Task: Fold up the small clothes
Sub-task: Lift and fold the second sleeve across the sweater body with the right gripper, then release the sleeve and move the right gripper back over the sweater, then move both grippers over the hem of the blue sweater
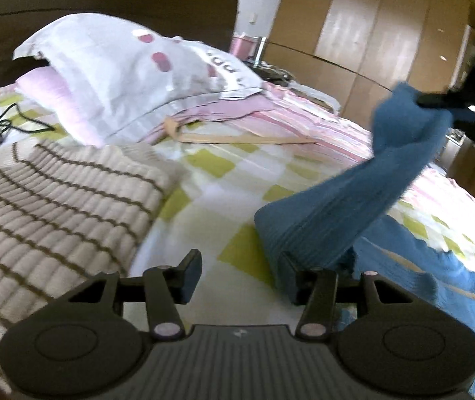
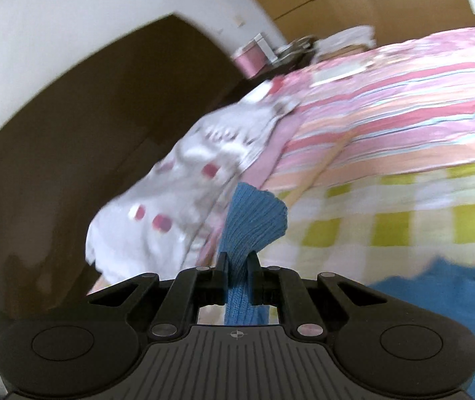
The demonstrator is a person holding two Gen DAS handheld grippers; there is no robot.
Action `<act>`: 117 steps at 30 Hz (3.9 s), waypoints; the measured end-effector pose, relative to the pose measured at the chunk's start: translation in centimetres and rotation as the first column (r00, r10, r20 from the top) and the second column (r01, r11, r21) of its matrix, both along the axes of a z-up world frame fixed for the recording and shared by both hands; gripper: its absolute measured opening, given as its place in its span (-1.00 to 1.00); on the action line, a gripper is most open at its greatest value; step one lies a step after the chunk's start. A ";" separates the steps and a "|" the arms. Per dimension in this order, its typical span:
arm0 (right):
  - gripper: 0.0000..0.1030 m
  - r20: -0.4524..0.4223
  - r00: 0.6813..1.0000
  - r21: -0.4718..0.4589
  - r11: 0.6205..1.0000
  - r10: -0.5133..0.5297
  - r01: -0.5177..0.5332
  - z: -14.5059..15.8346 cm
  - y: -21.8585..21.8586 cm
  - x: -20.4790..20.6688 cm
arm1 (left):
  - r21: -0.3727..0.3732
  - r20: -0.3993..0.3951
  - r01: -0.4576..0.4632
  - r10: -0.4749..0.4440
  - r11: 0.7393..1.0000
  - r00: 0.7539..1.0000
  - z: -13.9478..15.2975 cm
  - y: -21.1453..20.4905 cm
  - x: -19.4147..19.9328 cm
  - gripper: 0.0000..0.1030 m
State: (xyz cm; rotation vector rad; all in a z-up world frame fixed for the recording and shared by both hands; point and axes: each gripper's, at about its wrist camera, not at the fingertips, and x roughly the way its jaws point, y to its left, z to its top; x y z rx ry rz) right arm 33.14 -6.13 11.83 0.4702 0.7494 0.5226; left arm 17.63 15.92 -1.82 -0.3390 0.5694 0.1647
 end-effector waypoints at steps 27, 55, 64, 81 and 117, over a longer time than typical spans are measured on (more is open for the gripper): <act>-0.64 -0.129 0.891 -0.012 0.899 -0.435 0.437 -9.2 -19.0 -12.4 | 0.087 -0.041 0.129 -0.125 0.988 0.991 -1.0 -3.9 0.6 0.10; -0.22 0.038 0.936 -0.361 0.869 -0.350 0.339 -8.9 -18.2 -12.2 | 0.094 -0.040 0.126 -0.122 0.988 0.992 -1.0 -4.0 0.5 0.10; -0.22 0.002 0.963 -0.438 0.865 -0.271 0.245 -10.0 -17.2 -10.6 | 0.101 -0.044 0.126 -0.123 0.987 0.991 -1.1 -4.1 0.6 0.10; -0.71 0.094 0.915 -0.434 0.811 -0.392 0.392 -8.8 -18.8 -12.7 | 0.137 -0.030 0.150 -0.147 0.979 0.989 -0.8 -4.8 0.6 0.11; -0.65 0.164 0.940 -0.512 0.789 -0.299 0.340 -9.7 -15.4 -12.8 | 0.197 -0.003 0.130 -0.132 0.972 0.991 0.3 -5.8 1.6 0.27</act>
